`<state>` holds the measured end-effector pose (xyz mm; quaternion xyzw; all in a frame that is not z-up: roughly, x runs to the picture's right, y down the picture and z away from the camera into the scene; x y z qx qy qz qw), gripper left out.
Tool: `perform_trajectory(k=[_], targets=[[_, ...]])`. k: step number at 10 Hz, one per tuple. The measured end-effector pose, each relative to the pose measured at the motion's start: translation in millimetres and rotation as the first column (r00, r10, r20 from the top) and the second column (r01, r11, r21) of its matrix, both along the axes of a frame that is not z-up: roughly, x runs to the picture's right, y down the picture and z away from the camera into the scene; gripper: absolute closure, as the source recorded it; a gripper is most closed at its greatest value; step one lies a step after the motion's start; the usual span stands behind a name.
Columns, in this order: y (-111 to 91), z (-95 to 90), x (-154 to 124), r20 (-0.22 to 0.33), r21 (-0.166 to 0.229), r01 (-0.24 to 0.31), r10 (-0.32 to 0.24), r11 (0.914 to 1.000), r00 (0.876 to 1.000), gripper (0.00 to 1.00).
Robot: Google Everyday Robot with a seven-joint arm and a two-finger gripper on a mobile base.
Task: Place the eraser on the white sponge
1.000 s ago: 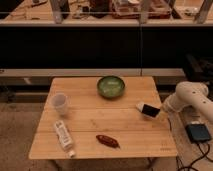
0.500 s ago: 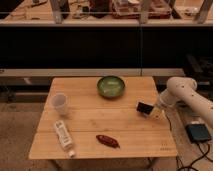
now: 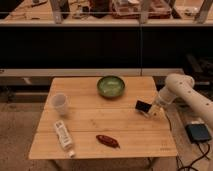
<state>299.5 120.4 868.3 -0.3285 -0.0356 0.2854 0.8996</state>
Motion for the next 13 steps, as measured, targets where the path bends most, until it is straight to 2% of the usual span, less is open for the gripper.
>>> perform_trajectory(k=[3, 9, 13], targets=[[-3, 0.5, -1, 0.006, -0.01, 0.006, -0.006, 0.9999, 1.0, 0.22], [-2, -0.2, -1, 0.013, -0.03, 0.001, 0.0, 0.9996, 1.0, 0.2], [-11, -5.9, 1, 0.031, -0.022, 0.003, -0.003, 0.9997, 1.0, 0.2]])
